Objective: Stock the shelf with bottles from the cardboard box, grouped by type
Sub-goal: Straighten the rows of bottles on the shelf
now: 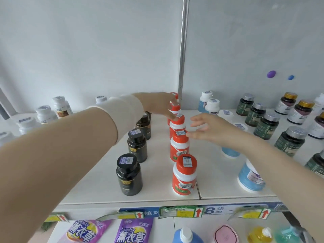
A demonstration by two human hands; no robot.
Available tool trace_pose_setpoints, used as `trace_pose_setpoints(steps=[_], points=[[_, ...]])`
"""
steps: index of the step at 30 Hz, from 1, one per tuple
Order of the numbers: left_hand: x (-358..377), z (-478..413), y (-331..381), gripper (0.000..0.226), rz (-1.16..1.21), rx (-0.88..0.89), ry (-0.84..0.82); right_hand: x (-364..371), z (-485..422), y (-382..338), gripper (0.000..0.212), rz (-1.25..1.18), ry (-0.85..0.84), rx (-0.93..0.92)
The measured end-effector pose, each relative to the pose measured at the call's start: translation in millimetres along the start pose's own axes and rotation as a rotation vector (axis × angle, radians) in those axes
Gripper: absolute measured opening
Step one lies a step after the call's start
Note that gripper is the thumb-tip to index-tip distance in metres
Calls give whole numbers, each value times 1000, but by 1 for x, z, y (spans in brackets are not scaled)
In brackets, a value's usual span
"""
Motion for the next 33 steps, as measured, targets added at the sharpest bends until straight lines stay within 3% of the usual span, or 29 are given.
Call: trace_pose_setpoints(steps=[4, 8, 14, 20, 25, 30, 33], points=[[-33, 31, -23, 53, -200, -59, 54, -17, -3, -43, 57, 268, 72, -67], [-42, 60, -57, 51, -452, -118, 5, 2, -8, -85, 61, 473, 33, -111], [-33, 69, -104, 55, -476, -74, -25, 52, -17, -112, 64, 591, -15, -61], [-12, 53, -119, 53, -80, 47, 40, 83, -21, -104, 70, 400, -4, 35], [4, 31, -115, 65, 196, 57, 74, 101, -27, -89, 69, 199, 9, 97], [20, 15, -113, 40, 398, 112, 74, 114, -35, -78, 56, 70, -8, 107], [25, 10, -115, 41, 489, 124, 101, 117, -37, -74, 53, 40, 0, 119]])
Point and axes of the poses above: each hand's wrist, its own z-axis away from the middle knuckle, its own x-axis out of the palm, y = z × x, the point moved 4 cm from there along -z, towards the middle knuckle, and after that the axes turned 4 degrees about -y, right-handed, at the moved point
